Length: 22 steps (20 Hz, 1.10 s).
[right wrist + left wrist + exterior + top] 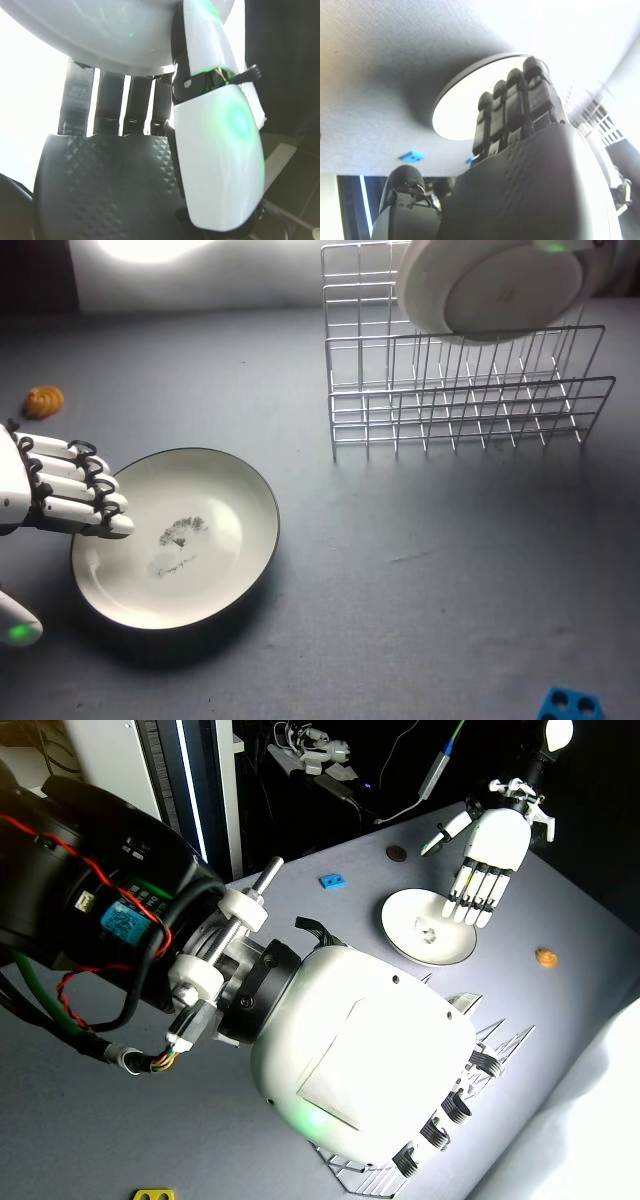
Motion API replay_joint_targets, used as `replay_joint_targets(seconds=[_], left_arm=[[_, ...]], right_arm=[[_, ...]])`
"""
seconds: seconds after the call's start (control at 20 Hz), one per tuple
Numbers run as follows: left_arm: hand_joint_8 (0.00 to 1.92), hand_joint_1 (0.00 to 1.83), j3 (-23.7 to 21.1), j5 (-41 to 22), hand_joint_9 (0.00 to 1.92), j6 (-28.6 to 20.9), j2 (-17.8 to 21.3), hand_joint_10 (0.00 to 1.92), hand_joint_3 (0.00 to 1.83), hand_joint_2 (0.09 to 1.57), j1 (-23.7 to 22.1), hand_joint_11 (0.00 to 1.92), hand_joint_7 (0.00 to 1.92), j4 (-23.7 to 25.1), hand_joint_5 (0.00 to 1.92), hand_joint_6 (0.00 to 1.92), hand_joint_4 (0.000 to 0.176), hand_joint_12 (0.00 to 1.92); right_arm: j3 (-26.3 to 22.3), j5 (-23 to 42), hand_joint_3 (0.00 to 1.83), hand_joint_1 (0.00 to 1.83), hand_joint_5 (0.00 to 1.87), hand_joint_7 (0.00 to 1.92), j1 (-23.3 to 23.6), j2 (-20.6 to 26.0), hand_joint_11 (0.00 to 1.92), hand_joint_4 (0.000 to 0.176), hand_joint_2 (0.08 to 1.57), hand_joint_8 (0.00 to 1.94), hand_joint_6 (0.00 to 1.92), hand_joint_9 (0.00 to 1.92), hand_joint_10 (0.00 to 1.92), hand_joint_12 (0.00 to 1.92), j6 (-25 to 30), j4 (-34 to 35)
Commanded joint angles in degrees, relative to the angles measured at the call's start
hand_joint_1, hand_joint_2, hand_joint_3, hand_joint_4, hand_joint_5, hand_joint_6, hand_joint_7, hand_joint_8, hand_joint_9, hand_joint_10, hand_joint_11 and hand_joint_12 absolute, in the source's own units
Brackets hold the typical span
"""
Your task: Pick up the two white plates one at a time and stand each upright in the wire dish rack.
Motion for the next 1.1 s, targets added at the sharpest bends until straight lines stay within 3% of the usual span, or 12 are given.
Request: replay_joint_targets(seconds=[0.0,0.5,0.6,0.9,0.95,1.0,1.05], left_arm=[[0.01,0.00,-0.07,-1.49,0.10,-0.06,-0.04,0.00,0.00,1.07,-0.46,0.00,0.13,-2.45,0.14,0.01,0.000,0.24],[0.00,0.00,0.04,-1.22,0.06,-0.16,-0.34,0.00,0.00,1.06,-0.88,0.00,0.09,-1.47,0.11,0.00,0.000,0.13],[0.00,0.00,0.07,-1.18,0.10,-0.16,-0.42,0.00,0.00,1.06,-0.87,0.00,0.12,-1.33,0.13,0.00,0.000,0.26],[0.00,0.00,0.03,-0.55,0.10,-0.37,-0.64,0.00,0.00,1.07,-0.71,0.00,0.12,-0.89,0.13,0.00,0.000,0.19],[0.00,0.00,0.05,-0.54,0.11,-0.42,-0.64,0.00,0.00,1.07,-0.72,0.00,0.12,-0.88,0.13,0.00,0.000,0.21],[0.00,0.00,0.08,-0.54,0.14,-0.45,-0.61,0.00,0.00,1.07,-0.82,0.00,0.17,-0.88,0.17,0.00,0.000,0.32],[0.00,0.00,0.13,-0.54,0.13,-0.45,-0.58,0.00,0.00,1.07,-0.98,0.00,0.15,-0.88,0.15,0.00,0.000,0.30]], right_arm=[[0.51,7.44,0.00,1.37,0.86,1.01,0.39,0.43,0.73,0.000,1.12,0.88,1.12,0.92,1.19,1.25,0.25,0.19],[5.33,5.84,0.00,1.36,0.83,0.96,-1.74,-4.03,0.69,0.000,1.14,0.96,1.18,0.89,1.26,1.32,0.26,3.16],[5.69,5.86,0.00,1.37,0.86,0.97,-1.88,-4.66,0.71,0.000,1.13,0.94,1.14,0.89,1.24,1.32,0.26,3.17],[6.84,6.86,0.00,1.37,0.86,0.97,-3.21,-6.25,0.72,0.000,1.13,0.93,1.14,0.89,1.24,1.30,0.30,3.18],[6.95,7.13,0.00,1.23,0.87,0.97,-3.40,-6.37,0.71,0.000,1.15,0.98,1.17,0.92,0.84,1.28,0.34,3.18],[7.19,7.40,0.00,1.34,0.88,1.00,-3.70,-6.58,0.73,0.000,1.13,0.90,1.14,0.91,1.13,1.27,0.40,3.18],[7.50,7.53,0.00,1.23,0.87,0.98,-4.07,-6.84,0.73,0.000,1.14,0.96,1.17,0.93,0.80,1.26,0.45,3.19]])
